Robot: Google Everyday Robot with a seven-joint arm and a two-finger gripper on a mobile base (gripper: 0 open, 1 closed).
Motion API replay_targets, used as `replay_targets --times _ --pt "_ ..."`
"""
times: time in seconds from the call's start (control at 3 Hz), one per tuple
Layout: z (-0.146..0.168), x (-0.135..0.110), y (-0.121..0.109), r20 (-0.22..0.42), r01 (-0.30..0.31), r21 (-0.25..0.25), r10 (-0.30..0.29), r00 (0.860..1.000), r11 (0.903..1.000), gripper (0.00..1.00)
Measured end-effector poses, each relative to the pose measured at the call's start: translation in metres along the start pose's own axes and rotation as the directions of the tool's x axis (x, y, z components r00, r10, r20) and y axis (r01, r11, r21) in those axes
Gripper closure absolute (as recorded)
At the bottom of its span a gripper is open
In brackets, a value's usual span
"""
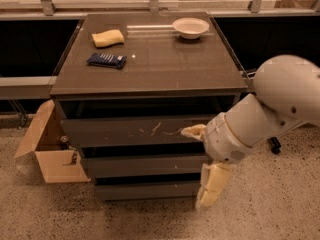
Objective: Open bottom drawer
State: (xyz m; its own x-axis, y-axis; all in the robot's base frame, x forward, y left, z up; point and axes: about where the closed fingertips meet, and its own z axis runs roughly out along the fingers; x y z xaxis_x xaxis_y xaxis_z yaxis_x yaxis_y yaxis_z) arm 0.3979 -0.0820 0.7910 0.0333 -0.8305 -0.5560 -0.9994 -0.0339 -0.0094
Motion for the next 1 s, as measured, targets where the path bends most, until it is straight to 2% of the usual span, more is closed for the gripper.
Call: replay_targets --times 0.33,0.67,1.0 --pt "0.009 -0.001 0.004 0.009 0.003 -0.02 -0.003 1.0 0.9998 0.0" --pt "0.034 0.01 0.004 -0.003 0.025 -0.044 -0.025 1.0 0.9987 0.0" --pt "0.094 0.054 -0.003 -0.026 0.07 -0.072 -0.072 0.997 0.9949 0.0"
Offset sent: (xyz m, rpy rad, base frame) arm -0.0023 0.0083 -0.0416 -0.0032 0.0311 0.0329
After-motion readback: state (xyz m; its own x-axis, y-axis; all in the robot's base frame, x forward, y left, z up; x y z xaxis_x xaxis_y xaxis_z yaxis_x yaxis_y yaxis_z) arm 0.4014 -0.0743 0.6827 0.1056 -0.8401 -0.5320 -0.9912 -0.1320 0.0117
